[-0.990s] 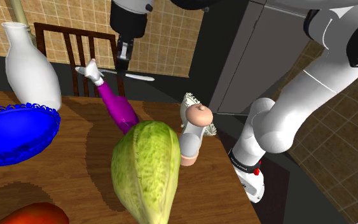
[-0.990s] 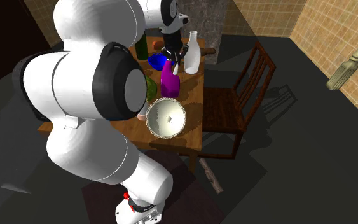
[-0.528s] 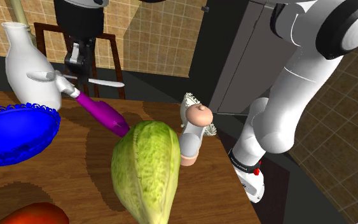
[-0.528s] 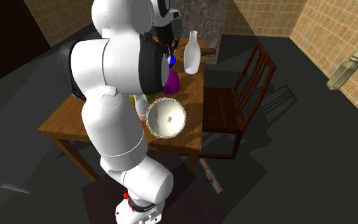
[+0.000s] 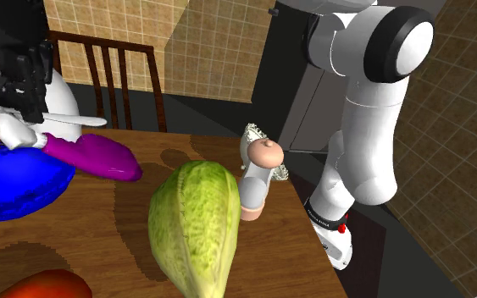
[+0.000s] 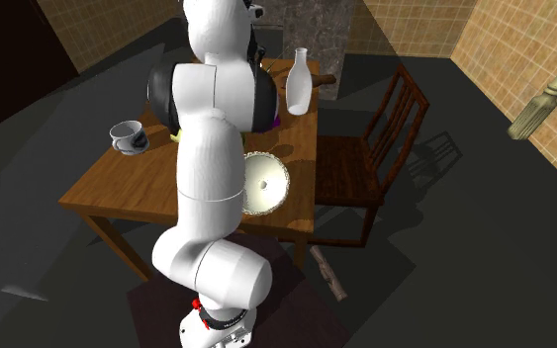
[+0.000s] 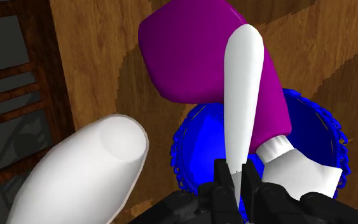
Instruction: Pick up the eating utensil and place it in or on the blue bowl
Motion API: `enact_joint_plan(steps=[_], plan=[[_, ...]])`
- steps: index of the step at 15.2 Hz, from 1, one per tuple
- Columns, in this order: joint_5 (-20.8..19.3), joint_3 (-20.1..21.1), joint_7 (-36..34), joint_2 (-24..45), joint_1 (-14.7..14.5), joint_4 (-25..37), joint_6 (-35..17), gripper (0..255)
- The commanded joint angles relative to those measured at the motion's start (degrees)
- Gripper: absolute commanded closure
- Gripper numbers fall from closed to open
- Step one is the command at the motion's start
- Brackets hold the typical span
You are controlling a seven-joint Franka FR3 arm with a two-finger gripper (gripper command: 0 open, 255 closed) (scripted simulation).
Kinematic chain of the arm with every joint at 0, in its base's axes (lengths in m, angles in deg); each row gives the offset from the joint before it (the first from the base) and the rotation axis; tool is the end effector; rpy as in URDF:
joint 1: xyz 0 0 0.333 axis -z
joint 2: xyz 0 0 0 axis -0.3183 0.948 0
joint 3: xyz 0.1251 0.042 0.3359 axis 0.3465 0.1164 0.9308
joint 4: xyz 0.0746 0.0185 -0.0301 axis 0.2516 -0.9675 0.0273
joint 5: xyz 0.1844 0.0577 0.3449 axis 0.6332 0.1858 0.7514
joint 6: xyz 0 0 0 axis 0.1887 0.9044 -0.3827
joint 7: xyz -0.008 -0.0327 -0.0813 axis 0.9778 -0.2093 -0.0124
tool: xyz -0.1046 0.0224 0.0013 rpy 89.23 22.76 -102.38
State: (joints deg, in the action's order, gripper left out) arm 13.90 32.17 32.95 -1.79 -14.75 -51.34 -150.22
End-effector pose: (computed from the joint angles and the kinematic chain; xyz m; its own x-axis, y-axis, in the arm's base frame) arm 0.4087 0.5387 0.6430 0.6524 0.7446 0.1416 0.7293 -0.6675 0.1500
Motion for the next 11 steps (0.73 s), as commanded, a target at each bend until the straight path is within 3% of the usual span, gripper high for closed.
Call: enact_joint_plan(steps=[1, 2, 11], plan=[[-3.44, -0.18, -1.25, 7.49, -4.18, 10.97, 4.27, 255], [-5.10, -0.66, -1.35, 11.67, -6.89, 17.73, 6.96, 255], [-3.69, -0.45, -3.13, 8.10, -3.79, 4.79, -2.14, 255]])
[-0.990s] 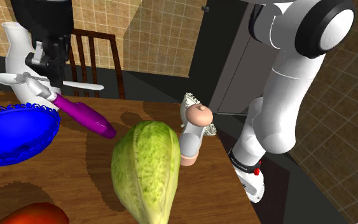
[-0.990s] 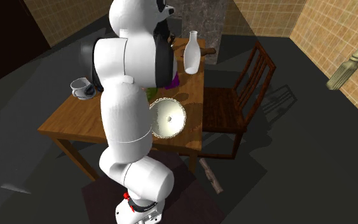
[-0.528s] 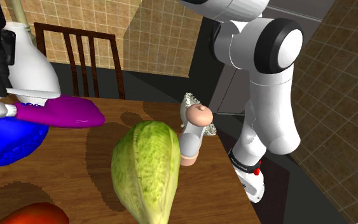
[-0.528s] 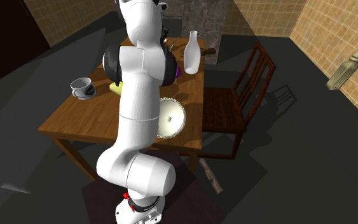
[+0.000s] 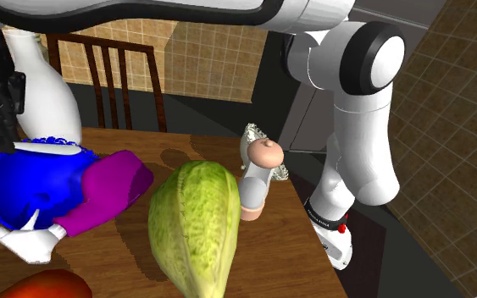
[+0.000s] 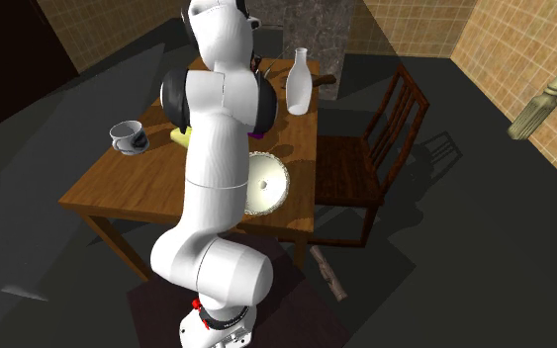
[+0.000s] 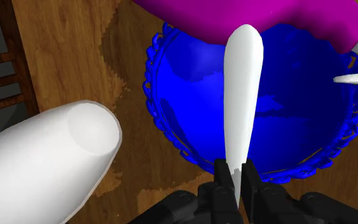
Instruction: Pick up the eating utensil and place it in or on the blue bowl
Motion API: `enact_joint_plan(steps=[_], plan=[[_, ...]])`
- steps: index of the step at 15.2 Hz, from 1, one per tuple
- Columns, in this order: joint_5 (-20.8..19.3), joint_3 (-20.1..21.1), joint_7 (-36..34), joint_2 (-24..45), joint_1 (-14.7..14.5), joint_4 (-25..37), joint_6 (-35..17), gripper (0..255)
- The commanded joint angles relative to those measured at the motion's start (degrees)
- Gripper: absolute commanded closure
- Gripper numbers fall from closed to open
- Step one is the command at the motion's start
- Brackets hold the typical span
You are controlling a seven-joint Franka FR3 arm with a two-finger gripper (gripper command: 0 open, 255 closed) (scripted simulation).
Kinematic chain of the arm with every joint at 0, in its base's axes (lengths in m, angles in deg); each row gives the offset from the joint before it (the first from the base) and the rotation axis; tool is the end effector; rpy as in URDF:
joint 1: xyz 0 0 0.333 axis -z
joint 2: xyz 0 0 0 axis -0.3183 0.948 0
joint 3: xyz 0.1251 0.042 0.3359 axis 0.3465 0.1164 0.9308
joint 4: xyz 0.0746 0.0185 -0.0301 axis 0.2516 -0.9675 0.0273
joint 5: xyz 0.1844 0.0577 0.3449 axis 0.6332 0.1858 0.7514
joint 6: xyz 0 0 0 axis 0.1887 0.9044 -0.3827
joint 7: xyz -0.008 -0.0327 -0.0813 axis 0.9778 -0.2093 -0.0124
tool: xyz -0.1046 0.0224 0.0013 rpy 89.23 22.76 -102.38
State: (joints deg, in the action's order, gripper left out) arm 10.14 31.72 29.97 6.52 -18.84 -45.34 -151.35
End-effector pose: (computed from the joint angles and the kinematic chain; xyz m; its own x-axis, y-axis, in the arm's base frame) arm 0.4209 0.5850 0.5990 0.6548 0.7426 0.1410 0.7271 -0.6698 0.1505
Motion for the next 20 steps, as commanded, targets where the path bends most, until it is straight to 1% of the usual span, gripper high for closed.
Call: enact_joint_plan(steps=[1, 6, 14, 15, 20], plan=[[0.12, 0.02, -0.32, -0.42, 0.54, -2.33, -1.90, 255], [0.21, 0.01, -1.19, -1.14, 1.50, -7.34, -6.06, 255], [0.19, 0.03, -1.25, -1.17, 1.57, -7.65, -6.33, 255], [0.17, 0.02, -1.26, -1.12, 1.56, -7.65, -6.38, 0], [0.19, 0.03, -1.25, -1.17, 1.57, -7.65, -6.33, 0]])
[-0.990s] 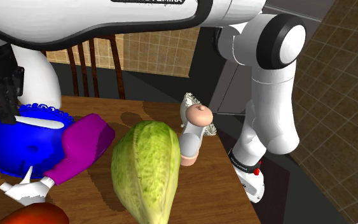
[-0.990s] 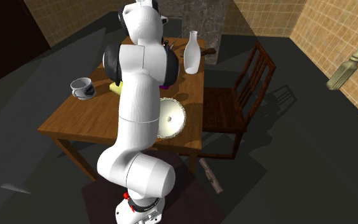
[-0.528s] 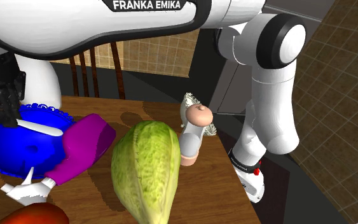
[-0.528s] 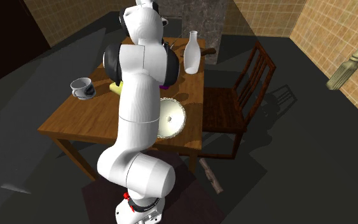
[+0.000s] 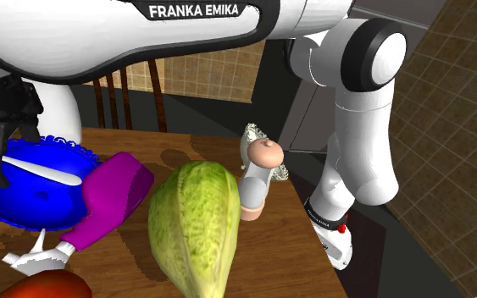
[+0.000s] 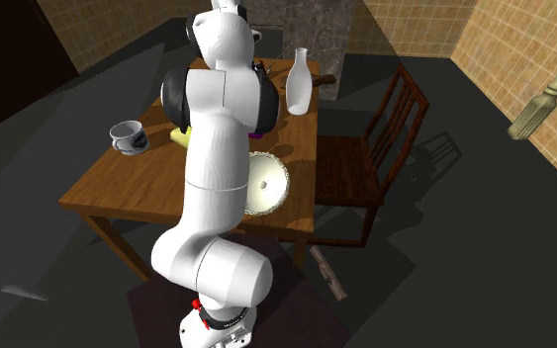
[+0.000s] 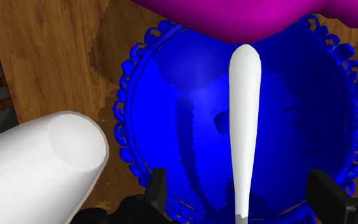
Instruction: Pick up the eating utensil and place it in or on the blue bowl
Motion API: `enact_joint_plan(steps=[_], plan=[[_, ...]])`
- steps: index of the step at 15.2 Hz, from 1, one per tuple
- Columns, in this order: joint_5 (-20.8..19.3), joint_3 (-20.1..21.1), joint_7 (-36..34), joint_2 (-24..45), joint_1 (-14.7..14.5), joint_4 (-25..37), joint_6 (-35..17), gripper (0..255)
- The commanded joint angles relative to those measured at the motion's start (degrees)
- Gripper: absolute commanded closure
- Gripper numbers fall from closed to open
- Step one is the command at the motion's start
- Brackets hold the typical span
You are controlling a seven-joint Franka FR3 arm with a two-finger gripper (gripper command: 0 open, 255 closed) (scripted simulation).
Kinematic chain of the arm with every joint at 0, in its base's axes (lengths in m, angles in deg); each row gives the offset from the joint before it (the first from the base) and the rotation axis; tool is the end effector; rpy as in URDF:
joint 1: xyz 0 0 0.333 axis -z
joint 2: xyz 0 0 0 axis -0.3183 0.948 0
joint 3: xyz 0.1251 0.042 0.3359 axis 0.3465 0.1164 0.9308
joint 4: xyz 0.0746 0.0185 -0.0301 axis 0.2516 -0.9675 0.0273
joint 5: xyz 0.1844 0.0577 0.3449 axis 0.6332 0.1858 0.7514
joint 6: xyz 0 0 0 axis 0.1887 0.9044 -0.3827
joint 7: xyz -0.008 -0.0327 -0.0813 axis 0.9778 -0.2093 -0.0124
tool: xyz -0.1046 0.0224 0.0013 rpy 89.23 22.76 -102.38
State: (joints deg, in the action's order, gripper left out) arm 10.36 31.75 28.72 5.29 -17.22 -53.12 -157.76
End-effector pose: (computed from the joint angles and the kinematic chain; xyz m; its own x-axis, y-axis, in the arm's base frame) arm 0.4213 0.5836 0.5595 0.6549 0.7423 0.1417 0.7270 -0.6700 0.1502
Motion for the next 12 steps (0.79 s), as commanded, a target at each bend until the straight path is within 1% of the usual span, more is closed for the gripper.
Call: enact_joint_plan(steps=[1, 4, 12], plan=[[0.08, 0.11, 0.21, -0.06, -0.43, 1.85, 1.89, 0], [0.04, 0.31, 0.80, 0.19, -1.88, 7.62, 7.32, 0], [0.04, 0.31, 0.80, 0.19, -1.87, 7.61, 7.31, 0]])
